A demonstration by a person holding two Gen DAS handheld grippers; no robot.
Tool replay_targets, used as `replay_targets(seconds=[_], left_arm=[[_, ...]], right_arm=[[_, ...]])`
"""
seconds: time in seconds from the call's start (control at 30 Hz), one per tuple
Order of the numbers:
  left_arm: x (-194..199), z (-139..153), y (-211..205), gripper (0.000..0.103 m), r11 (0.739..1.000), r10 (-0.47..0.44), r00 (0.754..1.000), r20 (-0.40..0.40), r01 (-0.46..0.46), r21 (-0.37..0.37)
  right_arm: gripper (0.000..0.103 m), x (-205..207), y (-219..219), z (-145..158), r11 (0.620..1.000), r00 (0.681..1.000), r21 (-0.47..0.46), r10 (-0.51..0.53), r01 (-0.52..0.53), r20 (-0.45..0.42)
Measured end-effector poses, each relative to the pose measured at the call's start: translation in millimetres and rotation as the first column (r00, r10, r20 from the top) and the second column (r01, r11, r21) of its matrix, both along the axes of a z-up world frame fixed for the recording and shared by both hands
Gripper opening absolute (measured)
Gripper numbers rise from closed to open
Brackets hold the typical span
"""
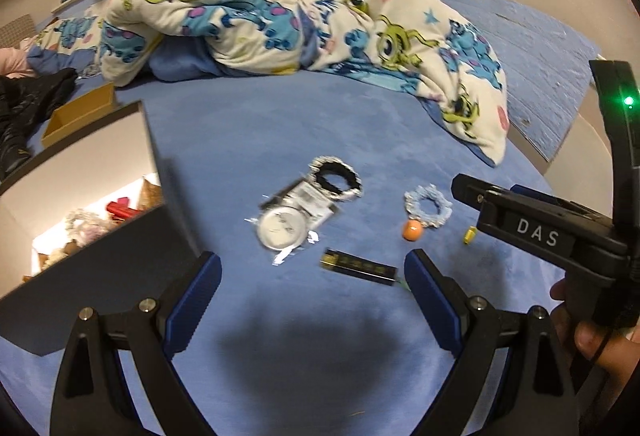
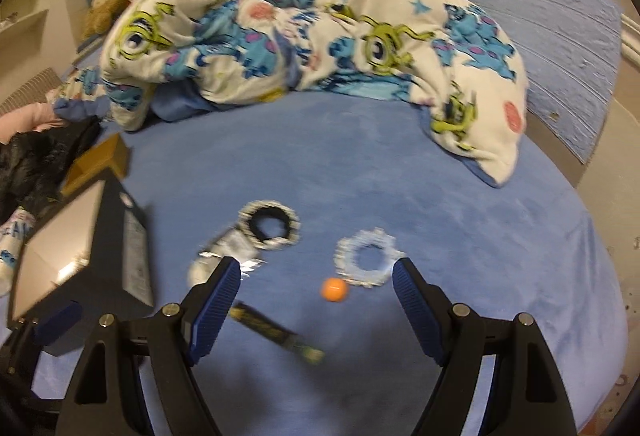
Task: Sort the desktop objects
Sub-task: 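Withdraw both grippers from the box back over the remaining items, then close the right gripper on the small yellow tube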
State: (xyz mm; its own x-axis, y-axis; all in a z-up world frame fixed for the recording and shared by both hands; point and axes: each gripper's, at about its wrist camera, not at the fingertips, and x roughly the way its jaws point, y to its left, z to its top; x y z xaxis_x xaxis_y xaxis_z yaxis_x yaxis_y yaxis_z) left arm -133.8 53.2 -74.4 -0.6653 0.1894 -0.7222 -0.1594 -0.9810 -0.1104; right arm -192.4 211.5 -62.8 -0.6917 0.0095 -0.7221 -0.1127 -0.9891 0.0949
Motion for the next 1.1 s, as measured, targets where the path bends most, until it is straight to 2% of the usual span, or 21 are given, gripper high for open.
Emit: replay_targets(seconds=[0.2,0.37,0.57,0.9,1.1], left_arm=[[-1,-17,34,0.094,0.996,-0.081,0.996,0.027,0.081,-0.021],[-4,-28,46,0.094,0.995,-0.096,0.994,0.046,0.096,0.005],[-6,-41,53,0.094,0.993,-0.115,0.992,0.059,0.115,-0.003],[-9,-62,54,0.094,0.99,-0.141,0.985,0.1,0.14,0.013],[-10,-68,53,0.094,0.987,-0.159,0.981,0.112,0.158,0.013]], right_arm=[[0.081,2,36,-19,0.998,0.998,-0.009,-0.057,0.057,0.023],[0.081,3,53,-33,0.997,0.996,0.019,-0.079,0.078,0.036],[0.081,-3,67,-59,0.995,0.992,0.016,-0.102,0.101,0.081],[0.081,-13,74,-94,0.992,0.982,0.02,-0.126,0.124,0.14],[0.078,-17,72,-102,0.991,0.982,0.044,-0.134,0.13,0.13]])
